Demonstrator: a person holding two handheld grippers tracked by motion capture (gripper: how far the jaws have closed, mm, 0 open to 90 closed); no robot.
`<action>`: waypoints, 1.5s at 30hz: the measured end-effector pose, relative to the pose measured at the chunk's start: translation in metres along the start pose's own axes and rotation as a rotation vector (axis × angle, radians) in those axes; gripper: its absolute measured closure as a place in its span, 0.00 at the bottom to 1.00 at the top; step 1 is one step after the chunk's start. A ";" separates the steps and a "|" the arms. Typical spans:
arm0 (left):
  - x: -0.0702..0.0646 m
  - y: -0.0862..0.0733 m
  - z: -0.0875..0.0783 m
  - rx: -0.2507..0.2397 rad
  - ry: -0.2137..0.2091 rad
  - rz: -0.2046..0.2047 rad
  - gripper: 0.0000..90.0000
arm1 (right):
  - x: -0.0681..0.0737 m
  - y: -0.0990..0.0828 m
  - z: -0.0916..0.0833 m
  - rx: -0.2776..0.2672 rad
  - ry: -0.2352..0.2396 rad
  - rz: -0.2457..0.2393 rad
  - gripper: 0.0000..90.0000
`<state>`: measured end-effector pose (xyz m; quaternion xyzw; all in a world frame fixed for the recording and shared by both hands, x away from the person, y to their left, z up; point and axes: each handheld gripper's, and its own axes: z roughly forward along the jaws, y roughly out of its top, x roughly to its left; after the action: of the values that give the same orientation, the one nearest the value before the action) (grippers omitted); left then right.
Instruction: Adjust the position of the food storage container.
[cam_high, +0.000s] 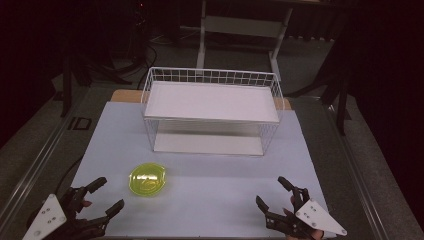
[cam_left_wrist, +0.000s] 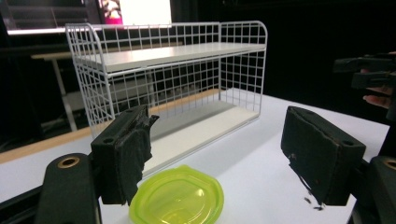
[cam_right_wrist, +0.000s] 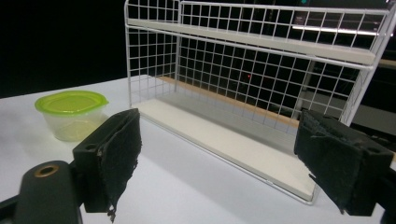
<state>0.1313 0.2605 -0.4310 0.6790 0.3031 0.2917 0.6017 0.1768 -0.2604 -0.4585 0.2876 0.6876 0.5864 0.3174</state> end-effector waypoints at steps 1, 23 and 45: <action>0.002 0.003 0.001 0.019 0.004 -0.006 0.28 | 0.001 0.000 0.000 0.001 -0.001 -0.009 0.16; 0.052 -0.022 0.043 0.207 0.250 -0.196 0.79 | 0.001 -0.003 0.003 0.029 0.033 0.029 0.17; 0.065 -0.096 0.086 0.594 0.260 -0.339 1.00 | -0.001 -0.003 0.001 0.023 0.046 0.043 0.17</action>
<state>0.2326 0.2637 -0.5330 0.7214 0.5567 0.1712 0.3746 0.1780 -0.2607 -0.4612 0.2924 0.6952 0.5914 0.2856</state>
